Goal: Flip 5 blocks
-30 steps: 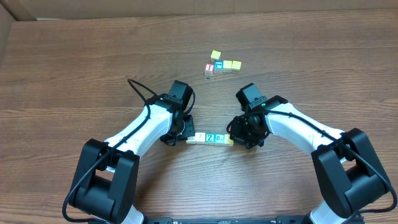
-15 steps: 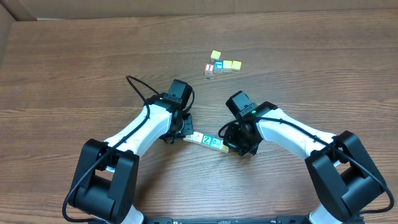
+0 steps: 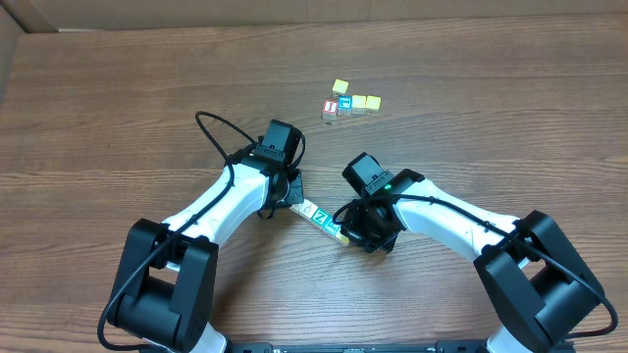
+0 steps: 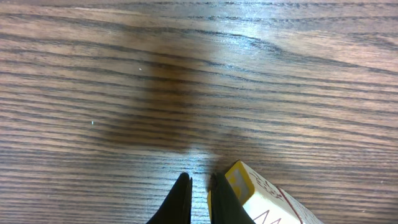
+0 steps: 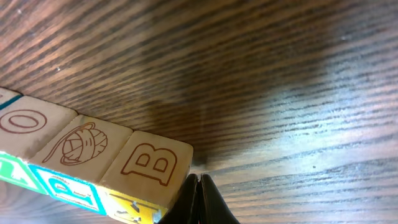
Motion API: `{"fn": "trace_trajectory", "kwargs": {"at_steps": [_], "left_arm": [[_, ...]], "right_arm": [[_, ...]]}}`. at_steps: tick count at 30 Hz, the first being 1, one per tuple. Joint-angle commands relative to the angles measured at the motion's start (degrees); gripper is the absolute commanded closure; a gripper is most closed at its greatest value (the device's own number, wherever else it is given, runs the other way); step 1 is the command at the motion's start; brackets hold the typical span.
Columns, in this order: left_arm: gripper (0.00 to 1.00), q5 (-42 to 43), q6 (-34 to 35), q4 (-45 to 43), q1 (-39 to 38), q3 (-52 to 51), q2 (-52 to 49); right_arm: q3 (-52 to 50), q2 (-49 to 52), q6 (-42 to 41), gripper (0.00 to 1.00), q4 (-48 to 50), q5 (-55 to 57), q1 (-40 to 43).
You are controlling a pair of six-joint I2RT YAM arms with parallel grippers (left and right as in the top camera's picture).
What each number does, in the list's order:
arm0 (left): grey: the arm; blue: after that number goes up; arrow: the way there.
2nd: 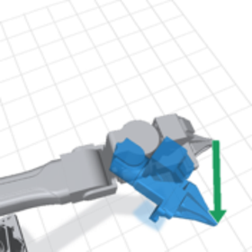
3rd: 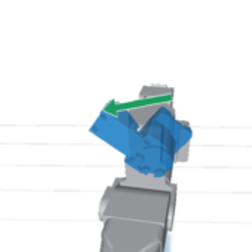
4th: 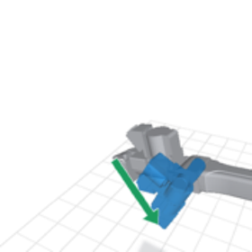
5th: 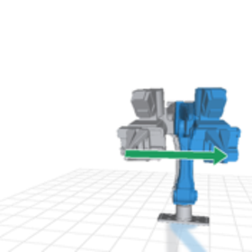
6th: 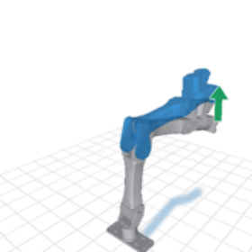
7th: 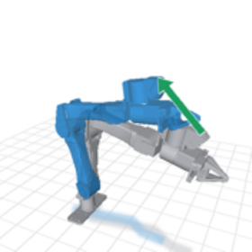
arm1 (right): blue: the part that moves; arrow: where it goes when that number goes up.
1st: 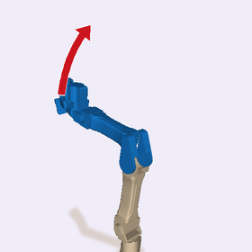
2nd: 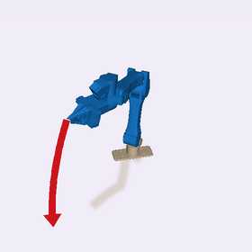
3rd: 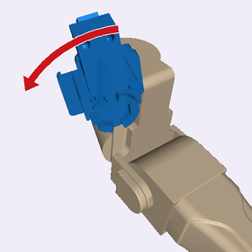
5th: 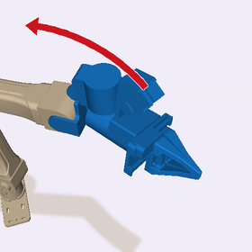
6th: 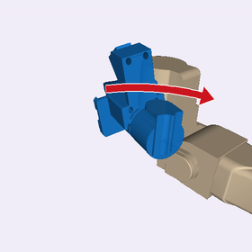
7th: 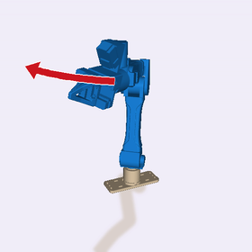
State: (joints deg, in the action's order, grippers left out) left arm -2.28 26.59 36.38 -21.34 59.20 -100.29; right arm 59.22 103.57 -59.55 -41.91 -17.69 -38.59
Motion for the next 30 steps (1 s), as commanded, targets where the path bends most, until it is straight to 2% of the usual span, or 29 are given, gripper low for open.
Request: {"fn": "trace_trajectory", "kwargs": {"at_steps": [1,9,17,30], "left_arm": [[0.93,6.32,-0.87,-0.11,-1.18,-0.33,0.20],[0.94,6.36,-0.81,-2.03,-1.16,-0.33,0.17],[0.96,6.40,-0.83,-3.23,-1.14,-0.33,0.17],[0.96,5.46,-1.51,-5.79,-1.05,-0.31,-0.61]], "right_arm": [[0.79,0.04,-3.74,0.96,2.67,-2.60,-1.05],[0.79,0.04,-9.75,0.96,2.95,-2.78,-1.53],[0.79,0.04,-9.73,0.96,7.04,-1.73,-5.07],[0.79,0.04,-12.72,0.96,8.13,1.16,-8.39]]}}
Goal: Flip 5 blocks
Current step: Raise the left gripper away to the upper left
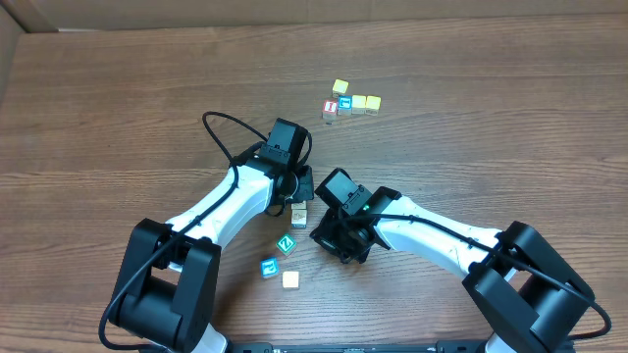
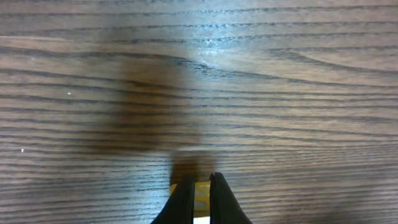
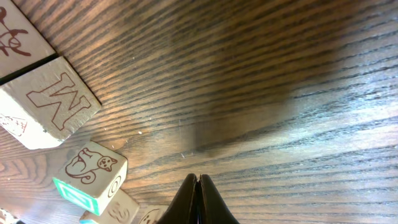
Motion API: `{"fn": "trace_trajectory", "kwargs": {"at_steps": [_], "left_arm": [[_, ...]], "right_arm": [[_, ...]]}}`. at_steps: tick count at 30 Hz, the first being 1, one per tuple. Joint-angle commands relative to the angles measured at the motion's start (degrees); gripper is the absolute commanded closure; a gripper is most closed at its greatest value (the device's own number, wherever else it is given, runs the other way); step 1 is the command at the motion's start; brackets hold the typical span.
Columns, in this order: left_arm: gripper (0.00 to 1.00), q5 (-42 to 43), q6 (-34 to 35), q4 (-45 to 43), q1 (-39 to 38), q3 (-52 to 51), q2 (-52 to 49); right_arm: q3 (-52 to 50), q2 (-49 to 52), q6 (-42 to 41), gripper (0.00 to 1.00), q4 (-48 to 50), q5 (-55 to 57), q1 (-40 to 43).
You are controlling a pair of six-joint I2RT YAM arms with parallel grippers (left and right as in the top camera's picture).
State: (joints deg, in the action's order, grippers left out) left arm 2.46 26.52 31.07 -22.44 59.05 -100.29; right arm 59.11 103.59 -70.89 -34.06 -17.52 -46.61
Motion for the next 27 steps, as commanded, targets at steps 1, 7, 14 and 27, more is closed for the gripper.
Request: {"fn": "trace_trajectory", "kwargs": {"at_steps": [1,7,14,27], "left_arm": [[0.96,-0.44,-1.46,-0.48,0.15,-0.13,-0.68],[0.96,-1.16,-1.42,5.33,5.14,7.87,-0.61],[0.96,-0.46,-1.42,18.38,12.15,22.14,-0.61],[0.95,3.15,-1.53,33.14,27.56,27.56,-0.98]], "right_arm": [[0.90,0.02,-1.36,0.96,0.33,1.22,-0.37],[3.17,-0.04,7.76,0.96,-0.90,2.45,0.66],[12.61,-0.02,24.55,0.90,-11.91,2.51,2.80],[22.95,0.17,27.93,0.54,-18.49,13.38,-3.23]]}}
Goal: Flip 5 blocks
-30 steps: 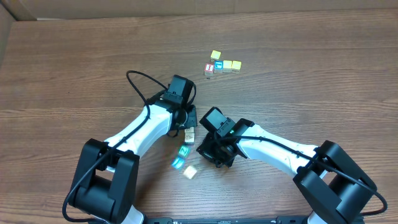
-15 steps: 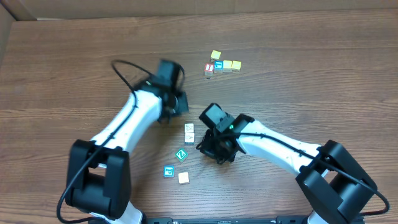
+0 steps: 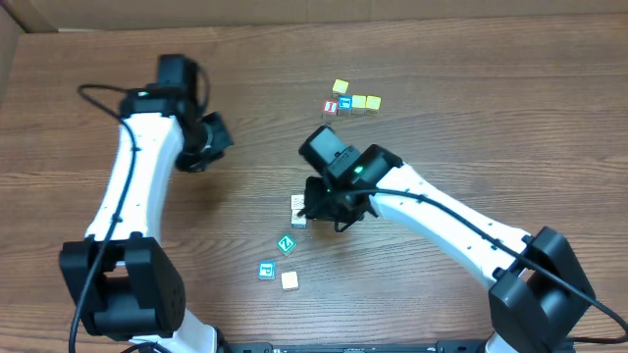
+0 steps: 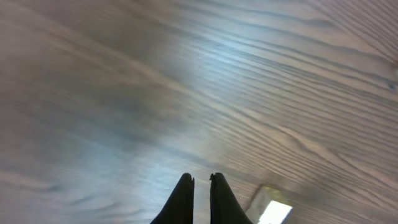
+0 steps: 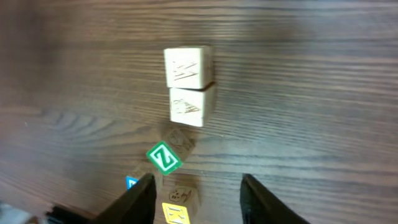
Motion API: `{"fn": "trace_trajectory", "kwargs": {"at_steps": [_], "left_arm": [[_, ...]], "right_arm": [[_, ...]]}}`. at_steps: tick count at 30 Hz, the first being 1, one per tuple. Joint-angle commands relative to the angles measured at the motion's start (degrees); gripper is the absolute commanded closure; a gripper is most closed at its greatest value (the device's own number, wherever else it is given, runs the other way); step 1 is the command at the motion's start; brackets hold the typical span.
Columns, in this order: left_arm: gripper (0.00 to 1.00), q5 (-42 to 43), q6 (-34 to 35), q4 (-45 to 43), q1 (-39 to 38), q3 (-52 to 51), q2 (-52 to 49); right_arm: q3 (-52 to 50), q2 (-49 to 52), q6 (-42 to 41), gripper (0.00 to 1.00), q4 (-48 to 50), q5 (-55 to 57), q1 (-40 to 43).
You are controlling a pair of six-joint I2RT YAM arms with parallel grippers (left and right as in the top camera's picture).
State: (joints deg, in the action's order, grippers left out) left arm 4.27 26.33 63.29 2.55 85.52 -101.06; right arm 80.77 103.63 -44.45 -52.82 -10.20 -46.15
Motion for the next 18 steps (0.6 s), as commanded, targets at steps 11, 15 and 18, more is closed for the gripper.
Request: {"fn": "trace_trajectory", "kwargs": {"at_steps": [11,15,18], "left_arm": [[0.94,1.09,-3.67,1.64,2.69,0.74,-2.49],[0.96,1.14,-3.65,2.34,2.14,0.72,-4.70],[0.96,1.14,-3.91,2.71,2.03,0.72,-6.10]], "right_arm": [[1.14,4.17,8.57,0.77,8.02,11.89,-14.73],[1.05,5.57,8.94,0.94,9.81,13.84,-16.31],[1.01,7.13,8.92,0.96,10.16,13.84,-16.57]]}}
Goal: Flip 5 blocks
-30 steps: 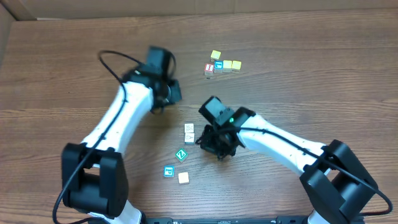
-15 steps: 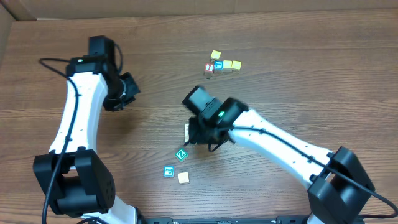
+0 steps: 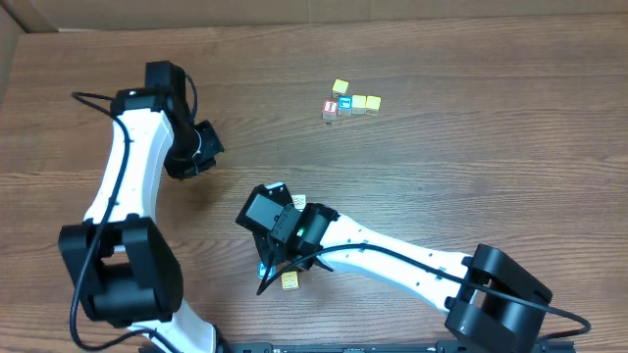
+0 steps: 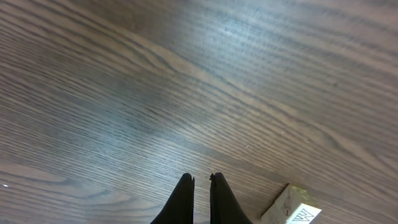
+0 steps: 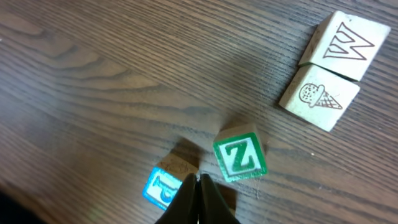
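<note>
Wooden letter blocks lie scattered in mid-table. In the right wrist view a W block (image 5: 345,45) and an ice-cream block (image 5: 319,98) touch side by side. Nearer lie a green Z block (image 5: 239,155) and a blue P block (image 5: 163,188). My right gripper (image 5: 199,180) is shut, its tips low between those two. Overhead, my right gripper (image 3: 273,263) hides most of them; a yellowish block (image 3: 290,281) shows just beyond. My left gripper (image 3: 204,147) is shut on nothing at the far left, over bare wood, and in its wrist view my left gripper (image 4: 200,179) has the W block (image 4: 292,208) at the lower right.
A cluster of several small blocks (image 3: 350,102), yellow, red and blue, sits at the back of the wooden table (image 3: 471,147). The right arm stretches from the front right across the middle. A cardboard wall runs along the far edge.
My right gripper was open above the W and ice-cream blocks; now it is shut, lower and further front-left, by the Z and blue P blocks. The left arm barely shifted.
Both grippers were shut at opposite ends of a row of blocks in mid-table. A second later the row was broken up and blocks lay scattered. Then the left arm was away at the far left and the right gripper open above the blocks; now it is shut among them.
</note>
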Motion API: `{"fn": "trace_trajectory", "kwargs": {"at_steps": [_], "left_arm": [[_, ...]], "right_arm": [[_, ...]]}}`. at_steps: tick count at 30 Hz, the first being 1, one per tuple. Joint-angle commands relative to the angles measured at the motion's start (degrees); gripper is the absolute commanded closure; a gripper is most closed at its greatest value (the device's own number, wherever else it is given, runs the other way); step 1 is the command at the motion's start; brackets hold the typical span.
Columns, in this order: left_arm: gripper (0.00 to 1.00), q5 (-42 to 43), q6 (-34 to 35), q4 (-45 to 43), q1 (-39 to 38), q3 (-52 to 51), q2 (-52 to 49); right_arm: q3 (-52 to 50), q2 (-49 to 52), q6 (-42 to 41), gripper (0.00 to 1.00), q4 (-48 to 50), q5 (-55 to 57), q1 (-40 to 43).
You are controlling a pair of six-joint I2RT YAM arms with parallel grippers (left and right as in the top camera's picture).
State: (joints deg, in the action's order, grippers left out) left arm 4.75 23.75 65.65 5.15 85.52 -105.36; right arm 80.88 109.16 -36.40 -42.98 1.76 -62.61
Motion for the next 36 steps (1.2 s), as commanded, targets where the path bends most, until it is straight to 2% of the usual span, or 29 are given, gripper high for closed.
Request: {"fn": "trace_trajectory", "kwargs": {"at_steps": [1,15,36], "left_arm": [[0.96,0.66,-1.36,0.33,-0.59,0.72,-1.99],[0.96,0.63,-1.49,-0.22,-0.68,0.72,-2.21],[0.96,0.63,-1.49,-0.57,-0.68,0.72,-2.21]], "right_arm": [[0.87,2.14,0.85,0.96,0.39,1.70,-0.07],[0.83,4.98,0.90,0.96,-0.13,-4.42,-0.07],[-0.26,6.29,2.16,0.96,-0.35,-3.96,-0.07]]}}
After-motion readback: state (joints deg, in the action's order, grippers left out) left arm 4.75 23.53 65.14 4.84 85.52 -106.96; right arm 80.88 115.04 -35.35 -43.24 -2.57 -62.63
